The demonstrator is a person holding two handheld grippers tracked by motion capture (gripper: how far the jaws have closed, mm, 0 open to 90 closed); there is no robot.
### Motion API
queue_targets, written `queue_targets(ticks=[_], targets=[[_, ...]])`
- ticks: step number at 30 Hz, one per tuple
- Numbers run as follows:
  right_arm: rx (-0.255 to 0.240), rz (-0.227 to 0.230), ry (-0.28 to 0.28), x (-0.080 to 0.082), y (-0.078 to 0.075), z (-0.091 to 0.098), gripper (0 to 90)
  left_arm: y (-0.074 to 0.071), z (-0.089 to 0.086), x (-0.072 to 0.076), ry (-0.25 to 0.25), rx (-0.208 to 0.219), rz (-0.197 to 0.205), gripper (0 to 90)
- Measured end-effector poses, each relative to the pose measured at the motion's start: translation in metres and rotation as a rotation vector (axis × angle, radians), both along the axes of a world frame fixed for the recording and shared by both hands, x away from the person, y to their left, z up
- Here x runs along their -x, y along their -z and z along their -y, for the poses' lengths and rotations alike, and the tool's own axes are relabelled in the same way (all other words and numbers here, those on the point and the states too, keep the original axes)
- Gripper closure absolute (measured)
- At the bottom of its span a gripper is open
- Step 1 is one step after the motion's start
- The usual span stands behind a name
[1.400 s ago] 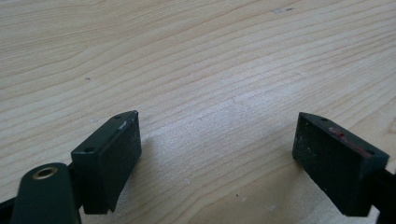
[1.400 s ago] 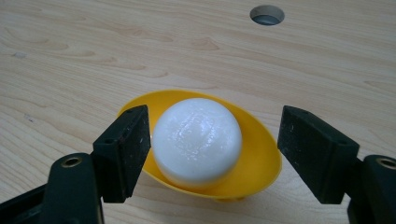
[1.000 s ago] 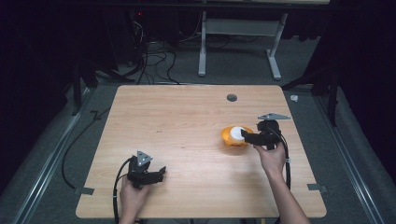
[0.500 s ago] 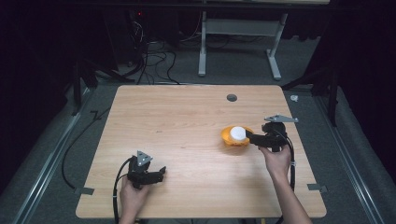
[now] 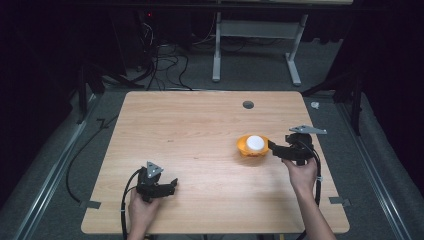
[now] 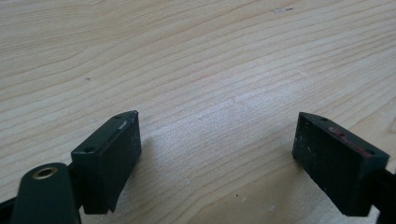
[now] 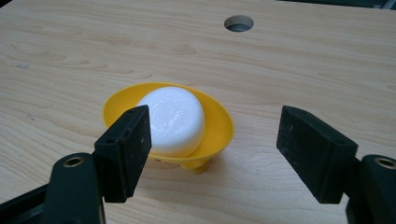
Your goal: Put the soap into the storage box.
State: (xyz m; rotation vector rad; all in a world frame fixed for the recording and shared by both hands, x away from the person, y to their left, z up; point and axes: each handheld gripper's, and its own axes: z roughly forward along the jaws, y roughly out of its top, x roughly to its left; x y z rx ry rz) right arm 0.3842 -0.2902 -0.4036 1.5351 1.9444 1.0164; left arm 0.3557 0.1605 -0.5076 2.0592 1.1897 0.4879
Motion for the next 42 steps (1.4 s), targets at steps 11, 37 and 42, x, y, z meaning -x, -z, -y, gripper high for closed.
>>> queue_targets(ticks=[11, 37, 42], targets=[[-0.009, 0.012, 0.017, 0.009, 0.0, 0.012, 27.0, 0.0, 0.0, 0.0, 0.0, 0.0, 0.0, 15.9], [-0.045, 0.038, 0.052, 0.031, 0.003, 0.033, 27.1, 0.0, 0.0, 0.0, 0.0, 0.0, 0.0, 15.9], [-0.05, 0.038, 0.053, 0.035, 0.006, 0.036, 27.4, 0.0, 0.0, 0.0, 0.0, 0.0, 0.0, 15.9]])
